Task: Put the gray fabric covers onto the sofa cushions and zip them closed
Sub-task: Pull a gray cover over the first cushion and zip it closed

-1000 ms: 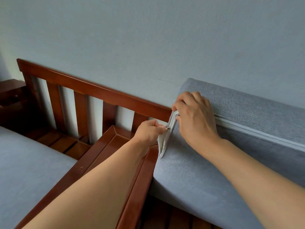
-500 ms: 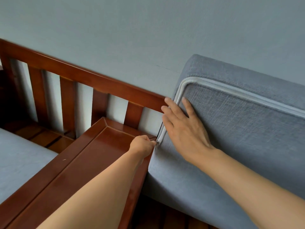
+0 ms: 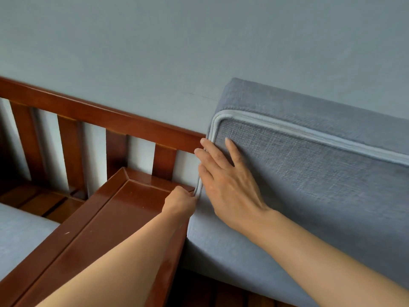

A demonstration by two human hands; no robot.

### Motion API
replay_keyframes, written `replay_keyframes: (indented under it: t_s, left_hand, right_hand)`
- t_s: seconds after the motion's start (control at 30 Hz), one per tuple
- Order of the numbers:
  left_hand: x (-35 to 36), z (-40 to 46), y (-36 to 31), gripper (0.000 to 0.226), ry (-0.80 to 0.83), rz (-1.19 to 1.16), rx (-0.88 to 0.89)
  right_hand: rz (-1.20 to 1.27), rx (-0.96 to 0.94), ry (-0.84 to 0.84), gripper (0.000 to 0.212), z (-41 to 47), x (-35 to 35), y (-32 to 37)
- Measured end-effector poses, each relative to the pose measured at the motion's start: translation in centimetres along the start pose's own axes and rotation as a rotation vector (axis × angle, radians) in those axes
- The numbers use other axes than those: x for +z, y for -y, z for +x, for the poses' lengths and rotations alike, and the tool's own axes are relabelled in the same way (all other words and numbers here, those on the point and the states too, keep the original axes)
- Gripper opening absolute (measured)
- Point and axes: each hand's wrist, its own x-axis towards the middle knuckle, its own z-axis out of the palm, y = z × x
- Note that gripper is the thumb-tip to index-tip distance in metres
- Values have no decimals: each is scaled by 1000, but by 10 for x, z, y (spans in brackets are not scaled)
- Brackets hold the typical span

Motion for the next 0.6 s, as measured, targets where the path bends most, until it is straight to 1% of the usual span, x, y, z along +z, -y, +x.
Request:
replay_keyframes:
  t_s: [0.03, 0.07, 0.1, 0.17, 0.23, 0.3, 0.33, 0.37, 0.4, 0.43, 0.47, 0.5, 0.53, 0.6]
  left_hand:
    - [-5, -5, -8, 21, 0, -107, 28]
    - [-12, -11, -17, 32, 3, -190, 70]
    - [-21, -20, -30, 42, 9, -234, 120]
    - [-37, -41, -55, 53, -19, -224, 265]
    - [-51, -65, -83, 60, -81, -181, 412]
    - [-63, -87, -108, 69, -185, -121, 538]
    - [-66, -92, -119, 73, -258, -50, 623]
    - [-69, -95, -132, 77, -313, 80, 734]
    - [-68, -96, -143, 80, -323, 269, 848]
    - [-62, -98, -155, 82, -287, 477, 941]
    - [-55, -99, -164, 85, -240, 655, 993]
    - [-45, -101, -173, 87, -199, 788, 998]
    - [-34, -103, -180, 90, -182, 871, 982]
    - [-11, -108, -195, 91, -184, 908, 981]
  right_hand:
    - [31, 27, -37, 56, 4, -8, -3]
    - [62, 54, -71, 56, 8, -16, -8]
    - [93, 87, -104, 55, 12, -25, -14]
    - [133, 182, -138, 56, 15, -40, -28]
    - [147, 324, -87, 65, 11, -50, -48]
    - [163, 436, 9, 79, 0, -55, -68]
    - [166, 469, 60, 83, -8, -57, -78]
    - [163, 494, 98, 86, -17, -60, -88]
    - [158, 520, 128, 88, -27, -63, -98]
    - [151, 555, 155, 90, -39, -66, -108]
    - [147, 591, 183, 92, -50, -69, -117]
    - [138, 639, 212, 94, -63, -71, -127]
    - [122, 692, 248, 96, -76, -72, -137]
    - [88, 789, 320, 98, -103, -77, -159]
